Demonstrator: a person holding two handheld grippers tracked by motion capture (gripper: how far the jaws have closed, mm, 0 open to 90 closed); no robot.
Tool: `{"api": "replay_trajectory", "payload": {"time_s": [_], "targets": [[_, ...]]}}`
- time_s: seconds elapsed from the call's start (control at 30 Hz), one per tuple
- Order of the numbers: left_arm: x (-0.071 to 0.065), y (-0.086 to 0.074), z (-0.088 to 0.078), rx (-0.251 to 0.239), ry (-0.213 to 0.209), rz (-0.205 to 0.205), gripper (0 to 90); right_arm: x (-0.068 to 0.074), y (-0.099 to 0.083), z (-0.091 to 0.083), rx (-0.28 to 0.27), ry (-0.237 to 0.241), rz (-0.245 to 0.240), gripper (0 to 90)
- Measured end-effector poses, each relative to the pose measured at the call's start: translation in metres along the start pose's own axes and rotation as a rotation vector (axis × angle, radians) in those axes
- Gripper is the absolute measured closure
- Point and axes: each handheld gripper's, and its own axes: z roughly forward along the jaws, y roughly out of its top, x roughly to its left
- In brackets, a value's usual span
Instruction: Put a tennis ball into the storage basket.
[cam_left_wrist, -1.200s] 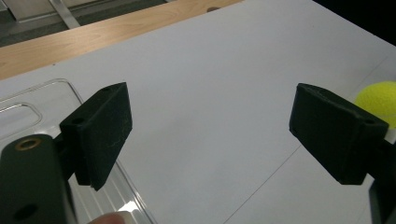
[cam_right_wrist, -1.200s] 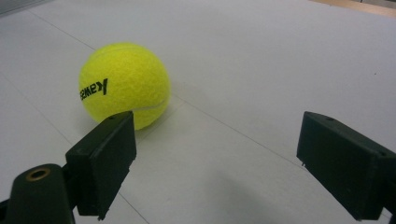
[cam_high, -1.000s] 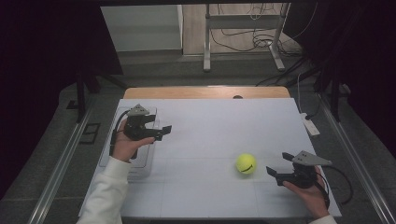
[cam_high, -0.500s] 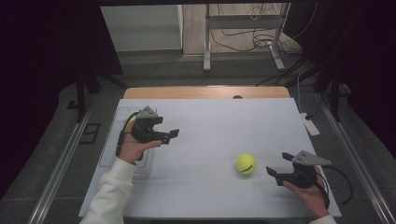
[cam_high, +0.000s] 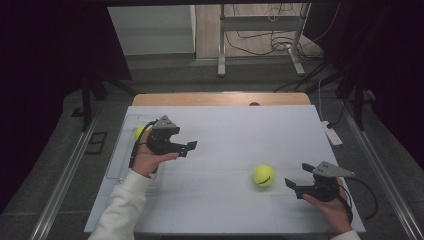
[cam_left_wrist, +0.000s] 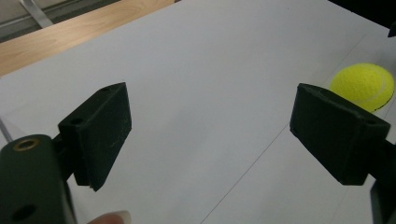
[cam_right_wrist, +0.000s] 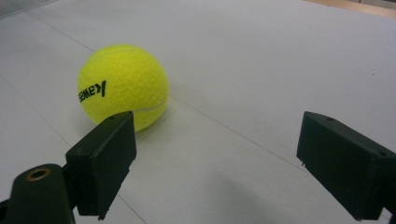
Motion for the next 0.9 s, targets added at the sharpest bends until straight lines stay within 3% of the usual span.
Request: {"api": "replay_trajectory", "payload": {"time_s": [0.9], "targets": [[-0.025, 0.005, 0.024, 0.044, -0.042, 0.051, 12.8, 0.000, 0.000, 0.001, 0.008, -0.002, -0.006, 12.2]]}}
